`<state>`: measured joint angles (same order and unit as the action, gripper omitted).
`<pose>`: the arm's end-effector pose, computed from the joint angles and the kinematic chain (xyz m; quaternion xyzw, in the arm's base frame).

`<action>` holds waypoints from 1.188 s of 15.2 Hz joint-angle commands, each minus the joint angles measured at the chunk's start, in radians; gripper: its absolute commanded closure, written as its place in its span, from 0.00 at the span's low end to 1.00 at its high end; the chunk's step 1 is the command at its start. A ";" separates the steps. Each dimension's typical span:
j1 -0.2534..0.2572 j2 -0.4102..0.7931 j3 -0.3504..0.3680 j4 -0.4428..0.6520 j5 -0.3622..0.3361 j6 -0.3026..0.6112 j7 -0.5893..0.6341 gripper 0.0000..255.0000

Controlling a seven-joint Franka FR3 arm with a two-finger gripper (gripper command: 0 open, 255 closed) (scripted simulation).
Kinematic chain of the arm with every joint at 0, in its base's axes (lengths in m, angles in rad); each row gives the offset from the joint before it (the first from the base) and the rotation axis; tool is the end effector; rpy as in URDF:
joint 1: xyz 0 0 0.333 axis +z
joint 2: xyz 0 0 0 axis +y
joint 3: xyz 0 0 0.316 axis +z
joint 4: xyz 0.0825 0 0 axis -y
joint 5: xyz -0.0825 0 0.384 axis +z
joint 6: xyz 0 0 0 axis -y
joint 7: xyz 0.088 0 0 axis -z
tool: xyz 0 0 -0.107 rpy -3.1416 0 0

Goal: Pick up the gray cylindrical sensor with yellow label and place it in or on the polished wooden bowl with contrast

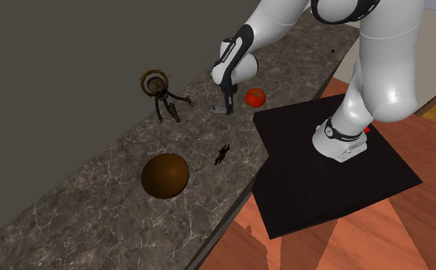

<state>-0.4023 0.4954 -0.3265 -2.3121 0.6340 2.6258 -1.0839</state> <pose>0.3515 -0.3505 0.1290 -0.9922 0.0961 -0.0117 0.0789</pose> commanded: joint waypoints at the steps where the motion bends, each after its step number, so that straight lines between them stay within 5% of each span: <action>1: 0.000 0.001 0.000 0.000 0.000 0.000 0.000 1.00; 5: 0.000 0.000 0.000 0.000 0.000 0.001 0.000 1.00; 18: 0.078 -0.181 -0.109 -0.048 -0.162 -0.112 0.129 1.00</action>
<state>-0.3303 0.3284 -0.4278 -2.3584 0.4864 2.5243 -0.9669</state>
